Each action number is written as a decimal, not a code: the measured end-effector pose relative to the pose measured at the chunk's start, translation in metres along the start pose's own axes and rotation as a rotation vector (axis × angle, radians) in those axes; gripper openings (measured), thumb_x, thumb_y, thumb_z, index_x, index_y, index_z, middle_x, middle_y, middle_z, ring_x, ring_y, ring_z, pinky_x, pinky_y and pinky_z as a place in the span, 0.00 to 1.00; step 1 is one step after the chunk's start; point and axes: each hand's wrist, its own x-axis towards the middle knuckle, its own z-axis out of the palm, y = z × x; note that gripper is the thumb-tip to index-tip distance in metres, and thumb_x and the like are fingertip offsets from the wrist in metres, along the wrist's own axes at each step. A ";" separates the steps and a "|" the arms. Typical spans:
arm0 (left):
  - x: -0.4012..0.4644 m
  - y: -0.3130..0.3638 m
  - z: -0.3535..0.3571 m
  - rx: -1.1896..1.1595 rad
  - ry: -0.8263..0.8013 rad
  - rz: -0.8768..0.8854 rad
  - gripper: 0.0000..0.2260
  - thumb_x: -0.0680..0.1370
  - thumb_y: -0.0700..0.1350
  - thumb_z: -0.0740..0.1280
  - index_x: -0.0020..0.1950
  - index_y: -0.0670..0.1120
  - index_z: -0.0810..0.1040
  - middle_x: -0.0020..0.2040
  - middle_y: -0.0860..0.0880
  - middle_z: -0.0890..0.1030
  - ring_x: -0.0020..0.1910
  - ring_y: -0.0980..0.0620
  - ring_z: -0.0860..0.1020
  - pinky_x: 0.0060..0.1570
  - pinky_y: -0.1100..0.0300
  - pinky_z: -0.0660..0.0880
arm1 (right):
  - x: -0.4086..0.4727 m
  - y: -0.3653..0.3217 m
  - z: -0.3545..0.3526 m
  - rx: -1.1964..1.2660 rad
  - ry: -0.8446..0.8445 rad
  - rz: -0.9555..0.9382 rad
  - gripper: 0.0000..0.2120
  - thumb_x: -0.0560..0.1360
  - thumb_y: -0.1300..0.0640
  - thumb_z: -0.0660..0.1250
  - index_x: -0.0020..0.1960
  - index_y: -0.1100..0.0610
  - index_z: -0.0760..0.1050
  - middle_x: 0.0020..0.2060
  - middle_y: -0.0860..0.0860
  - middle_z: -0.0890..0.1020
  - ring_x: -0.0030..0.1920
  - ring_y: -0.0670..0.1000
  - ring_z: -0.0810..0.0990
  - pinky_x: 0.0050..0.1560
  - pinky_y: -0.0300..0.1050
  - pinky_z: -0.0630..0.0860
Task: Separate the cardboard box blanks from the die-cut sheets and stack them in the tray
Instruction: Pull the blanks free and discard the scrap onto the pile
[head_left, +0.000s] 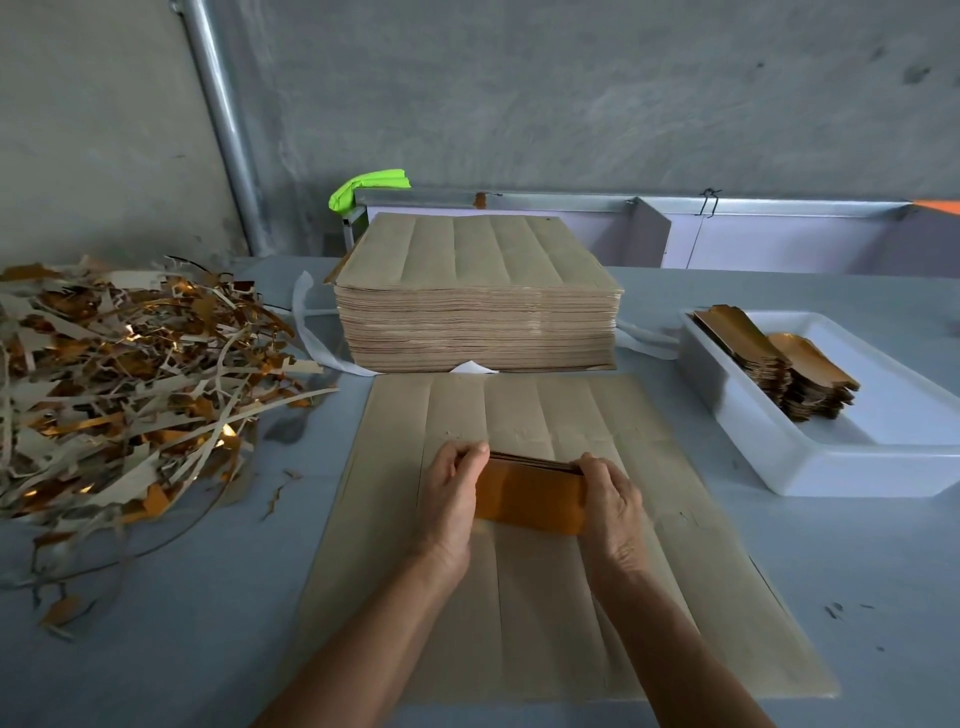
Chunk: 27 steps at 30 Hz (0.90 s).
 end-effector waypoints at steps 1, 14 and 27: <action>0.001 0.001 0.000 0.005 -0.009 0.020 0.08 0.68 0.55 0.65 0.41 0.51 0.76 0.42 0.50 0.77 0.45 0.50 0.74 0.44 0.59 0.68 | -0.001 -0.002 0.000 0.017 -0.004 -0.003 0.17 0.81 0.52 0.56 0.42 0.61 0.76 0.37 0.57 0.78 0.40 0.52 0.75 0.39 0.45 0.72; 0.001 -0.007 0.004 0.061 -0.065 0.143 0.18 0.73 0.55 0.62 0.42 0.38 0.74 0.38 0.45 0.75 0.39 0.51 0.73 0.41 0.61 0.69 | -0.010 -0.010 -0.005 -0.080 -0.071 -0.083 0.27 0.76 0.41 0.55 0.45 0.66 0.74 0.41 0.65 0.75 0.44 0.62 0.75 0.47 0.56 0.74; -0.003 -0.005 -0.009 0.166 -0.248 0.114 0.13 0.72 0.62 0.63 0.37 0.53 0.69 0.33 0.58 0.70 0.34 0.57 0.69 0.38 0.66 0.66 | -0.004 -0.005 -0.009 -0.193 -0.080 -0.112 0.22 0.82 0.50 0.52 0.47 0.69 0.72 0.43 0.67 0.76 0.46 0.63 0.74 0.43 0.47 0.68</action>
